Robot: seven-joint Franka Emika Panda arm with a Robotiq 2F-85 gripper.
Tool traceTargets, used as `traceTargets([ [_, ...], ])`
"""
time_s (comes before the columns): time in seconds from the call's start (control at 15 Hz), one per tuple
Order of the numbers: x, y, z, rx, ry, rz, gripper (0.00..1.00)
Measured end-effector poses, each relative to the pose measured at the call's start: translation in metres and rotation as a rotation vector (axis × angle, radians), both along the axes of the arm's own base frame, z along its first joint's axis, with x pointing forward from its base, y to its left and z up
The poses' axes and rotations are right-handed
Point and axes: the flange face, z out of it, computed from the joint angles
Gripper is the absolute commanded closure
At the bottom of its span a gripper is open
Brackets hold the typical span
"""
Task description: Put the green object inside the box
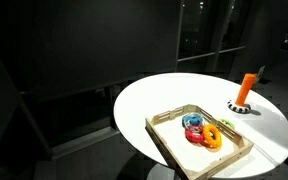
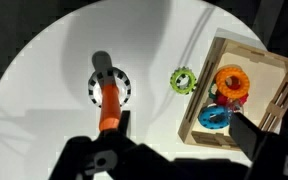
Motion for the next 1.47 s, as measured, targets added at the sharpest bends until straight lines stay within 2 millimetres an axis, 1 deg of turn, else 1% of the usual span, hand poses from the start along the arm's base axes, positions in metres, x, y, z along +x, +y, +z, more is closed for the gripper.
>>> traceTargets([
  [0.2,0.0,0.0,0.0,-0.001,-0.001,0.0,0.0],
  [0.33,0.001,0.004,-0.002,-0.007,0.006,0.007,0.0],
  [0.47,0.006,0.014,-0.007,-0.02,0.004,0.025,0.0],
  [0.73,0.018,0.042,-0.023,-0.06,-0.015,0.07,0.0],
  [0.87,0.022,0.055,-0.037,-0.092,-0.017,0.088,0.0],
  [1.0,0.023,0.067,-0.055,-0.13,-0.013,0.1,0.0],
  [1.27,0.018,0.088,-0.099,-0.209,-0.006,0.092,0.0],
  [1.47,0.012,0.097,-0.126,-0.251,-0.003,0.066,0.0],
])
